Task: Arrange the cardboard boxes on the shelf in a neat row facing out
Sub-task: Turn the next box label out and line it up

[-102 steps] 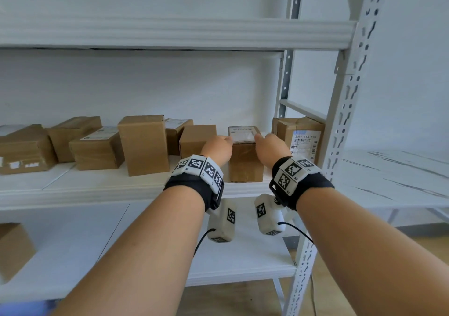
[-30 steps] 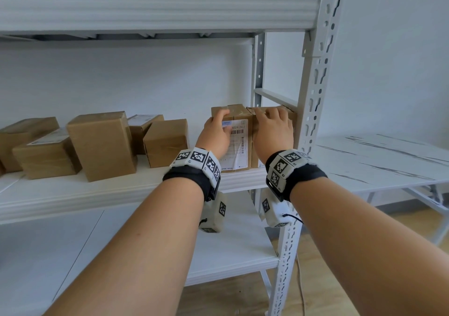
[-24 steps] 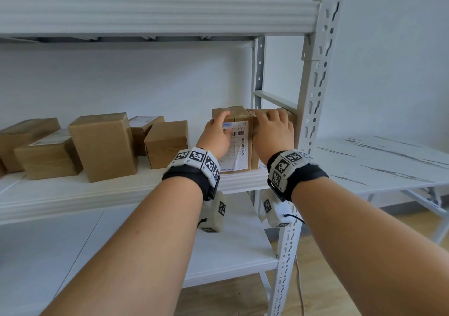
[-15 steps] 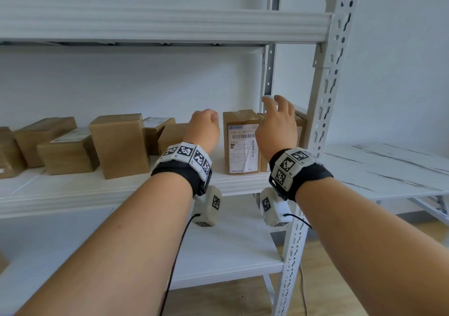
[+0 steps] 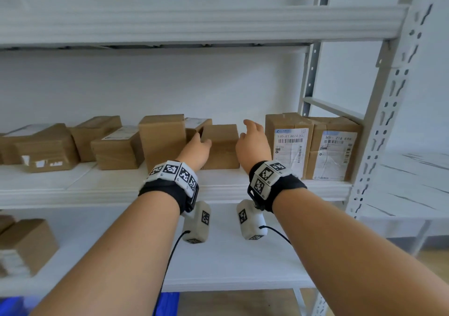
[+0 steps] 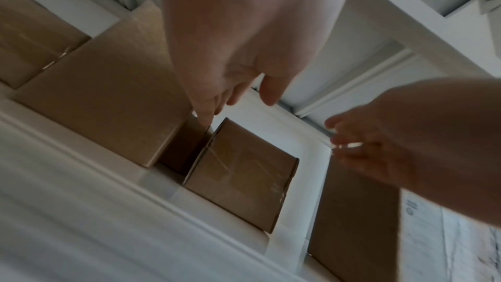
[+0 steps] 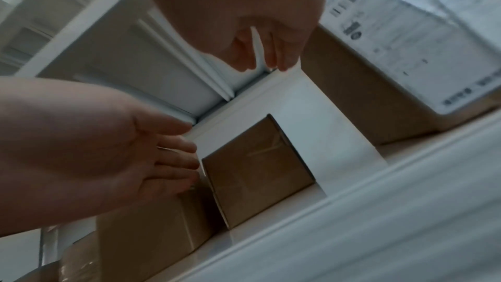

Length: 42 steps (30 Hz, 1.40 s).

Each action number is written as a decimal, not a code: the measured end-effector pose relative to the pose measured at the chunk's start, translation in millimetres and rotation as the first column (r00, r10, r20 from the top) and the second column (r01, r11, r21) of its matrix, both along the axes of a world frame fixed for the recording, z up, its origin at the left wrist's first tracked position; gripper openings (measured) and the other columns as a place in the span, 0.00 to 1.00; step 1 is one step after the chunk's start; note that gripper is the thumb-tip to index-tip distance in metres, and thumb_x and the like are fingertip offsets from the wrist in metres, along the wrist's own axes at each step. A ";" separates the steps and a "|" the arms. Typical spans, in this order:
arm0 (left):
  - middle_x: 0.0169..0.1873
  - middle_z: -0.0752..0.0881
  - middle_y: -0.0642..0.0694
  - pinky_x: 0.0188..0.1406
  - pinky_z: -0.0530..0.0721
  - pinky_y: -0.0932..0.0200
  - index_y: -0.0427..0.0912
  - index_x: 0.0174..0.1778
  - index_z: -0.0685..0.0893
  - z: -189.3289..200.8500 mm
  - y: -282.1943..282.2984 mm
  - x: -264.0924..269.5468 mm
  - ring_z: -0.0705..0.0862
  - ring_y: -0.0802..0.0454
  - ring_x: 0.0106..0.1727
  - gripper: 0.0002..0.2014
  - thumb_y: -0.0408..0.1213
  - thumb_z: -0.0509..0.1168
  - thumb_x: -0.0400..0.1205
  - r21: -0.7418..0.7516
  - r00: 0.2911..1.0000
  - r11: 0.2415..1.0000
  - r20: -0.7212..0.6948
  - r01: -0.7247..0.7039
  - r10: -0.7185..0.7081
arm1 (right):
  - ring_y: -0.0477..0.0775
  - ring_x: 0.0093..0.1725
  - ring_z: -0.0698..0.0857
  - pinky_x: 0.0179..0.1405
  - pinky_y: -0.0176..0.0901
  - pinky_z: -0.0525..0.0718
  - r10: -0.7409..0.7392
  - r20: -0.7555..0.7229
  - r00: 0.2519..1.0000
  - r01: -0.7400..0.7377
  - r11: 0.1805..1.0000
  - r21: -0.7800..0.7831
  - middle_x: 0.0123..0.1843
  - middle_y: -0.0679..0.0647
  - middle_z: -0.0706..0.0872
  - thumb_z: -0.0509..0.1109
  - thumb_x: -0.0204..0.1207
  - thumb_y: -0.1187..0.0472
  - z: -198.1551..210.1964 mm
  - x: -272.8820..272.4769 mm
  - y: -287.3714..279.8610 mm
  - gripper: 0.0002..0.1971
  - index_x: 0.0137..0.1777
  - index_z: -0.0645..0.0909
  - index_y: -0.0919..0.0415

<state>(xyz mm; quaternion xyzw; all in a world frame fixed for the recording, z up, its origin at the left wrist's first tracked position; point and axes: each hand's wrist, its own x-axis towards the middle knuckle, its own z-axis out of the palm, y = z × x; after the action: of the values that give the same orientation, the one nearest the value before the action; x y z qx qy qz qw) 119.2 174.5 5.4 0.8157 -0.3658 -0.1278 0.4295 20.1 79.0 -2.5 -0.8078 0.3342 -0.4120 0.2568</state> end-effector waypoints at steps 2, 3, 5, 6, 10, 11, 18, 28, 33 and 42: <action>0.79 0.68 0.43 0.67 0.73 0.53 0.41 0.86 0.50 -2.8 -1.3 4.7 0.74 0.44 0.74 0.29 0.47 0.47 0.90 0.028 1.000 1.000 -0.022 0.001 -0.001 | 0.63 0.69 0.77 0.66 0.55 0.77 0.031 -0.087 0.996 -0.021 0.994 0.106 0.77 0.62 0.70 0.52 0.82 0.67 -4.7 5.6 -5.1 0.25 0.80 0.63 0.60; 0.82 0.64 0.42 0.72 0.69 0.53 0.41 0.86 0.50 -4.9 -2.3 7.0 0.68 0.44 0.79 0.29 0.48 0.47 0.90 0.048 0.999 0.999 -0.039 0.002 0.000 | 0.63 0.68 0.78 0.65 0.54 0.78 0.052 -0.116 0.992 -0.033 0.987 0.154 0.76 0.62 0.71 0.52 0.83 0.66 -6.4 7.8 -7.3 0.25 0.80 0.61 0.60; 0.82 0.64 0.42 0.74 0.66 0.54 0.39 0.86 0.52 -10.0 -5.0 11.0 0.67 0.44 0.80 0.29 0.47 0.47 0.91 0.070 0.999 0.998 -0.051 0.009 -0.005 | 0.63 0.66 0.79 0.63 0.51 0.79 0.091 -0.142 0.986 -0.057 0.972 0.227 0.73 0.63 0.74 0.51 0.85 0.65 -8.0 9.3 -9.9 0.24 0.81 0.60 0.60; 0.82 0.64 0.42 0.75 0.66 0.54 0.38 0.86 0.53 -12.3 -6.8 13.3 0.66 0.44 0.81 0.28 0.47 0.47 0.91 0.073 0.999 0.997 -0.051 0.009 -0.005 | 0.63 0.66 0.80 0.61 0.49 0.79 0.105 -0.148 0.983 -0.067 0.968 0.244 0.72 0.63 0.76 0.51 0.85 0.64 -8.6 10.7 -11.1 0.23 0.80 0.61 0.61; 0.47 0.81 0.45 0.54 0.74 0.54 0.44 0.49 0.80 -16.8 -9.4 18.0 0.79 0.42 0.54 0.17 0.43 0.46 0.91 0.043 0.999 0.999 -0.043 -0.007 0.009 | 0.63 0.66 0.79 0.52 0.44 0.74 0.107 -0.143 0.984 -0.067 0.964 0.259 0.71 0.62 0.76 0.54 0.86 0.59 -10.9 15.9 -11.1 0.22 0.79 0.63 0.61; 0.35 0.76 0.45 0.47 0.74 0.53 0.44 0.35 0.74 -17.4 -9.4 17.5 0.78 0.43 0.43 0.20 0.43 0.46 0.91 0.022 0.998 0.999 -0.050 -0.035 0.036 | 0.64 0.65 0.79 0.53 0.45 0.74 0.092 -0.138 0.986 -0.055 0.965 0.255 0.71 0.63 0.75 0.54 0.85 0.58 -12.1 16.8 -10.2 0.22 0.78 0.64 0.61; 0.46 0.84 0.27 0.60 0.80 0.44 0.25 0.50 0.84 -26.0 0.5 14.0 0.85 0.32 0.55 0.21 0.36 0.50 0.90 -0.058 0.985 0.988 -0.107 -0.146 0.139 | 0.67 0.58 0.80 0.61 0.58 0.79 -0.009 -0.140 0.990 0.036 0.981 0.189 0.64 0.63 0.75 0.52 0.84 0.55 -15.1 5.9 -1.3 0.18 0.70 0.71 0.60; 0.50 0.82 0.44 0.51 0.74 0.56 0.34 0.67 0.78 -17.8 23.7 -14.6 0.81 0.45 0.51 0.31 0.57 0.44 0.88 -0.023 0.975 0.996 -0.204 -0.091 0.084 | 0.64 0.57 0.81 0.60 0.55 0.79 -0.011 -0.117 0.993 0.039 0.969 0.246 0.65 0.62 0.76 0.52 0.84 0.56 -7.7 -24.0 20.1 0.18 0.68 0.74 0.62; 0.54 0.87 0.38 0.63 0.83 0.43 0.38 0.65 0.81 -4.9 30.0 -17.6 0.86 0.40 0.56 0.26 0.57 0.56 0.84 -0.250 0.956 0.959 -0.286 -0.131 0.056 | 0.62 0.52 0.84 0.54 0.52 0.83 0.094 -0.136 0.986 -0.041 0.937 0.347 0.56 0.60 0.83 0.53 0.83 0.52 -4.2 -26.8 33.6 0.18 0.62 0.77 0.61; 0.52 0.86 0.34 0.65 0.82 0.42 0.33 0.58 0.83 -8.6 28.6 -20.0 0.84 0.39 0.54 0.20 0.41 0.48 0.89 -0.263 0.958 0.942 -0.250 -0.207 0.140 | 0.57 0.42 0.79 0.40 0.45 0.74 0.071 -0.055 0.996 -0.052 0.957 0.284 0.39 0.53 0.79 0.49 0.86 0.45 1.4 -28.7 37.3 0.22 0.43 0.75 0.60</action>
<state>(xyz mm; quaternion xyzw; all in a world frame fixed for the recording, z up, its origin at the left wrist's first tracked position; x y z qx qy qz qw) 99.2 203.1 -3.2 0.7540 -0.2550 -0.1276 0.5918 -8.6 116.3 -1.1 -0.7858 0.3723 -0.3256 0.3712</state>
